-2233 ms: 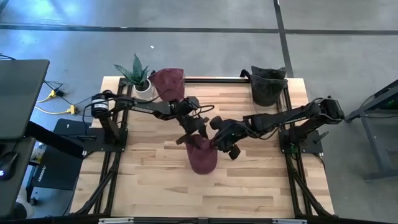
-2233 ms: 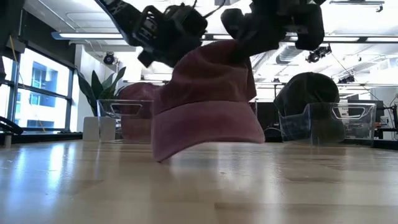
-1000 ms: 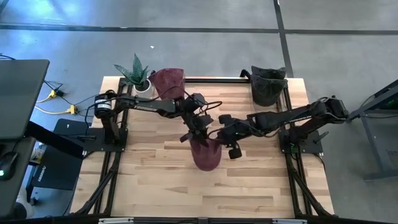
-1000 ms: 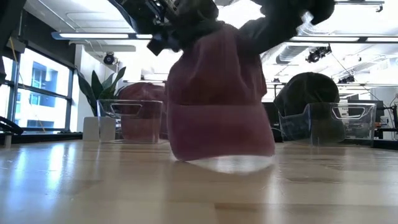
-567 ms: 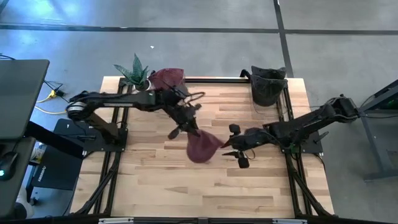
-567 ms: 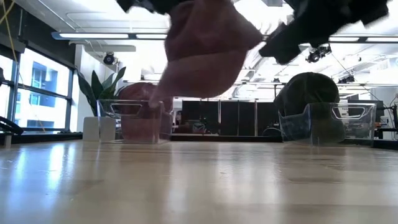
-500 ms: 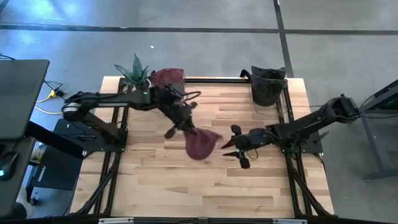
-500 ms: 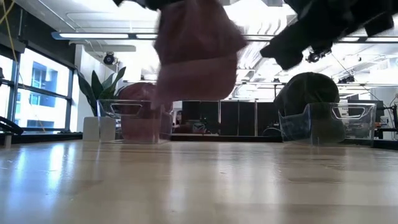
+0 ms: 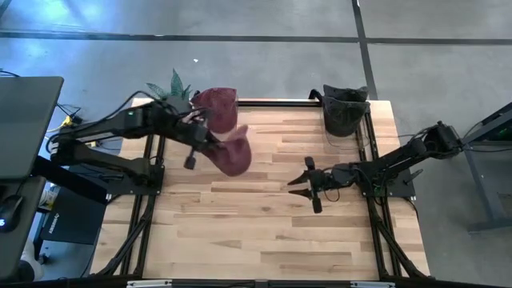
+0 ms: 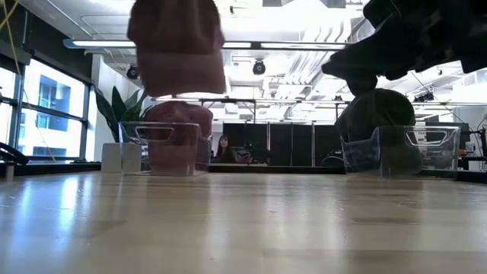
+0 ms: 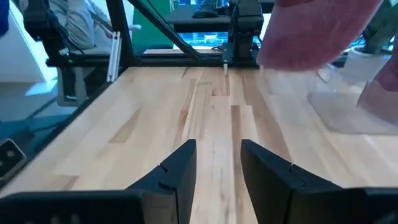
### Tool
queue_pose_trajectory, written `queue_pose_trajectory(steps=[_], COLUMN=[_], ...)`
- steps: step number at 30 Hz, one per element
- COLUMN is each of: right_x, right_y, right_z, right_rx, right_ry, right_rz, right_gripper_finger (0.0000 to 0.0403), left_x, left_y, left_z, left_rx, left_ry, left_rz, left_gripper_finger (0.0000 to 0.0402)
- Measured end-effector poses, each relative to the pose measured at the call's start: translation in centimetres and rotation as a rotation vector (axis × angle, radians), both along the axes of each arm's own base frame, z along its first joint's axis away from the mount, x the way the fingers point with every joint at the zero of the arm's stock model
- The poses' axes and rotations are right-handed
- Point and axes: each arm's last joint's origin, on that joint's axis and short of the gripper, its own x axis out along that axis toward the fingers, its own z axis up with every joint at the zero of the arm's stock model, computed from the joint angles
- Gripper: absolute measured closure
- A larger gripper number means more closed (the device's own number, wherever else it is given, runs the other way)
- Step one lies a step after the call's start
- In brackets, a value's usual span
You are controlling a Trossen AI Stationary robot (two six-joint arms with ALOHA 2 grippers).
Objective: Pick & Place hat
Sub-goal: Put the red cap into the left transparent bin
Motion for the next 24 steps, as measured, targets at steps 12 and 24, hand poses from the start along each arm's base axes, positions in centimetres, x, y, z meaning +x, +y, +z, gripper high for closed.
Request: queue_pose_trajectory(steps=[12, 24], right_x=[0.3, 0.5], right_y=[-1.1, -2.0], right_z=[0.4, 1.0], right_rx=[-0.040, -0.030], right_ry=[-0.044, -0.101], right_rz=[-0.051, -0.097], right_gripper_finger=[0.0282, 0.0281], left_x=[-2.8, -3.1], left_y=[1.5, 4.0], left_z=[-1.0, -0.3], left_rx=[0.354, 0.756], left_ry=[0.222, 0.294], left_rz=[0.233, 0.351], left_gripper_finger=[0.0401, 0.0401])
